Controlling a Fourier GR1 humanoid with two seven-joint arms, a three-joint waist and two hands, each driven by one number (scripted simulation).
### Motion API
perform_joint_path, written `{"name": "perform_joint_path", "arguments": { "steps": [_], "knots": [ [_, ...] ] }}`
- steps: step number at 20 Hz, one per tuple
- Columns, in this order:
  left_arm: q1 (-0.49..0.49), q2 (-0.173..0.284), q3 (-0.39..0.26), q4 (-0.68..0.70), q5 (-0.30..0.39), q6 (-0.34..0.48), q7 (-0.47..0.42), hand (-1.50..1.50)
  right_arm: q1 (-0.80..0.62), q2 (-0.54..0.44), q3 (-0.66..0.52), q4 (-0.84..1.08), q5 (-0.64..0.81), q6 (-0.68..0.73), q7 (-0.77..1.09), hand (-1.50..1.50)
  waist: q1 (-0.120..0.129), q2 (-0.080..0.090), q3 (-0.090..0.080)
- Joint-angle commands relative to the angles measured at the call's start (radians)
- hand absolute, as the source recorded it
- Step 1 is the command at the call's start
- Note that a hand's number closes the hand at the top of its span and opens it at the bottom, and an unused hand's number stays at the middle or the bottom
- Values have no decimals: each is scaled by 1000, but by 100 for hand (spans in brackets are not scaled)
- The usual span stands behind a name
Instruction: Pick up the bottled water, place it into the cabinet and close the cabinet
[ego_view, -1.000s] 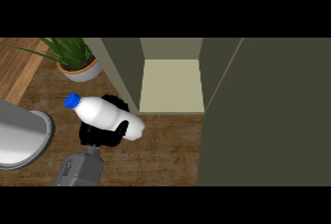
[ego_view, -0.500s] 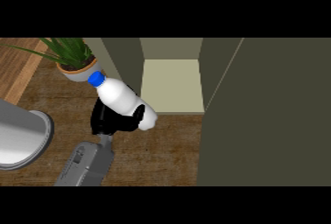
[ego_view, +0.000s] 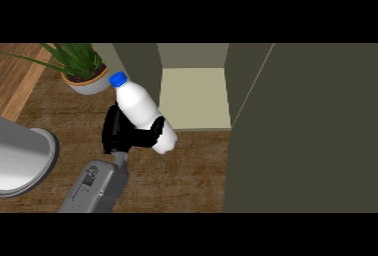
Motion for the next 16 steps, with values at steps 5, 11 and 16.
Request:
{"name": "perform_joint_path", "arguments": {
  "steps": [5,11,16],
  "knots": [
    [-307,-27,-18,144,-104,113,71,150,-48,1,8,16,-3,8,15,-150,-66,22,9],
    [-300,9,-29,145,-160,205,112,150,-41,-3,21,18,-6,16,18,-150,-94,26,9],
    [-293,37,-44,167,-197,237,117,150,-55,-16,7,41,-15,35,9,-150,-96,28,9]
  ]
}}
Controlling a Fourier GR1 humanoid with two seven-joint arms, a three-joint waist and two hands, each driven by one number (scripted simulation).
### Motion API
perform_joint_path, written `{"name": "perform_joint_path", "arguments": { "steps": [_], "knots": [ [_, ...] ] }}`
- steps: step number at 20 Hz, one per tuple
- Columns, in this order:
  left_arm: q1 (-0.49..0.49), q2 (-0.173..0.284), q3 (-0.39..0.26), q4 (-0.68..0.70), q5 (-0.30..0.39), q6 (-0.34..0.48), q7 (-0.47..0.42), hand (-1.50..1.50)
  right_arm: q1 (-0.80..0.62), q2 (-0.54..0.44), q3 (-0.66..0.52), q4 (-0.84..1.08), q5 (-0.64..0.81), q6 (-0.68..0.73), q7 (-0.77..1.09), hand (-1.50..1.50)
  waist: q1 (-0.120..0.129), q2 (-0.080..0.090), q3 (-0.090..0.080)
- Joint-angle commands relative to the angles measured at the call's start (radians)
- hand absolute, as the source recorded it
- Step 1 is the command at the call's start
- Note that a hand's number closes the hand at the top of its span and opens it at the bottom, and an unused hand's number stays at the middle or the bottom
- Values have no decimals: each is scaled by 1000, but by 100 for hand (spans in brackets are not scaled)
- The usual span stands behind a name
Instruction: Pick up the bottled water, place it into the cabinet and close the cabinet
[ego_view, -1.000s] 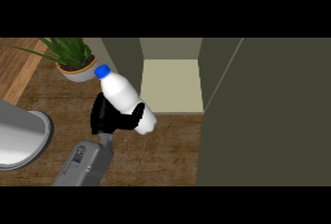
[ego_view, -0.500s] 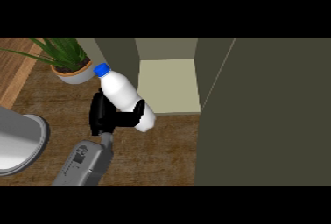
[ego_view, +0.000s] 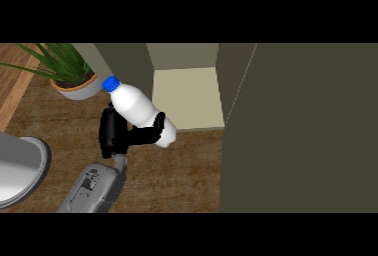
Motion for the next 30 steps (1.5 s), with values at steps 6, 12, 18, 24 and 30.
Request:
{"name": "perform_joint_path", "arguments": {
  "steps": [6,12,18,24,30],
  "knots": [
    [-286,29,-8,226,-119,77,83,150,-5,-22,-13,11,-11,21,-1,-150,-64,32,6],
    [-276,91,-37,277,-198,115,86,150,-29,9,15,34,13,8,-18,-150,-58,34,5],
    [-300,100,-48,309,-236,164,120,-150,-38,7,13,28,-4,10,0,-150,-66,39,5],
    [-291,126,-58,299,-245,175,168,-150,-42,14,6,42,-3,2,-7,-150,-61,38,5],
    [-284,132,-60,287,-221,169,178,-150,-62,7,9,25,-3,5,13,-150,-48,40,3]
  ]
}}
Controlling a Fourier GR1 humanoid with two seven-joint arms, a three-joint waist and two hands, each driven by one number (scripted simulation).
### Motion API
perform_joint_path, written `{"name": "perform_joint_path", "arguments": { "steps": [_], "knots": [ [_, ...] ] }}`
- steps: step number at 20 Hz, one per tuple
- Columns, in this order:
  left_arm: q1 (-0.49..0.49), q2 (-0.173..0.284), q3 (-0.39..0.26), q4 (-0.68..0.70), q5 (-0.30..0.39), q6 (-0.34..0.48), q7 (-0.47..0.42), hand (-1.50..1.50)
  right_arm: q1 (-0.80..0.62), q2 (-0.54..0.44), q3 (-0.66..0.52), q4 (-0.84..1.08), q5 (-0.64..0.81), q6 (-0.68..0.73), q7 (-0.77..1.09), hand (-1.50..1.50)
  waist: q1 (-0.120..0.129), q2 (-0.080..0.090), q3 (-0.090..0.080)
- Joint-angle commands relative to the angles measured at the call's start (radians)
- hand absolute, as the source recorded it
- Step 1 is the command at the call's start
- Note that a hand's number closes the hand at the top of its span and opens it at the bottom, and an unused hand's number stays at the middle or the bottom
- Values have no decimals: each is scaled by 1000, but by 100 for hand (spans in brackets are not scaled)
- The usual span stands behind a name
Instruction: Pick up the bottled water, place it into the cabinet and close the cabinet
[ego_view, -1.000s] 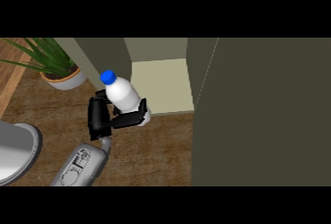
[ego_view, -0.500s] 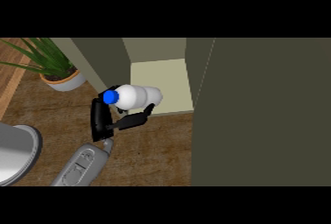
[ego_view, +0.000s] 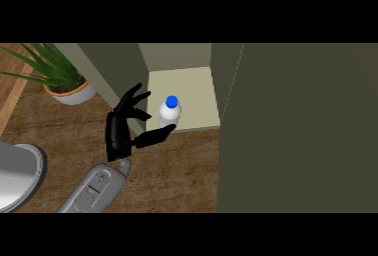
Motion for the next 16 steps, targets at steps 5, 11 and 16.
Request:
{"name": "perform_joint_path", "arguments": {
  "steps": [5,11,16],
  "knots": [
    [-239,9,135,165,117,-126,39,-150,1,-1,-11,4,-3,1,-13,-150,-24,40,-15],
    [-217,-33,166,61,272,-241,-67,-150,11,-6,-28,-11,0,-6,-27,-150,18,25,-16],
    [-219,-70,183,102,342,-332,-195,-150,37,-4,-6,-7,25,-17,-30,-150,30,22,-15]
  ]
}}
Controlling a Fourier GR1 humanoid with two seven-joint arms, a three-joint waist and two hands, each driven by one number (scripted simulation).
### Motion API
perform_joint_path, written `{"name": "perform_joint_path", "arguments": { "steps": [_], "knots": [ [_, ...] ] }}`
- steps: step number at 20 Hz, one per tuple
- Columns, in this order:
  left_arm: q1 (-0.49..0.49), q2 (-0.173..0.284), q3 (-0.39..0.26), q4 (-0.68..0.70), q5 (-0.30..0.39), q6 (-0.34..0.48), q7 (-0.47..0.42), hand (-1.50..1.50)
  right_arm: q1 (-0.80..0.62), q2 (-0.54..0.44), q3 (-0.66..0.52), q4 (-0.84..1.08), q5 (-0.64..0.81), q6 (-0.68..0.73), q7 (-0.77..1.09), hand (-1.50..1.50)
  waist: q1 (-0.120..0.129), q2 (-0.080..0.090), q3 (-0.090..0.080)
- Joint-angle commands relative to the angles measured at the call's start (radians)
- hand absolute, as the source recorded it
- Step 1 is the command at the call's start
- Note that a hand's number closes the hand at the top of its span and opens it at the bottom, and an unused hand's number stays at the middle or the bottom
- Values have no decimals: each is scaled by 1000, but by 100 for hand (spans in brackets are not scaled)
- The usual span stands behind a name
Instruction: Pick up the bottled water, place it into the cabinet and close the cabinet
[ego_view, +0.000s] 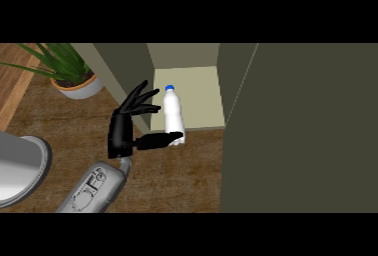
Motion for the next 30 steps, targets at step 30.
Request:
{"name": "perform_joint_path", "arguments": {
  "steps": [30],
  "knots": [
    [310,-57,16,-566,189,-312,27,-150,109,-15,91,-81,64,-102,-22,-150,64,-4,-1]
  ]
}}
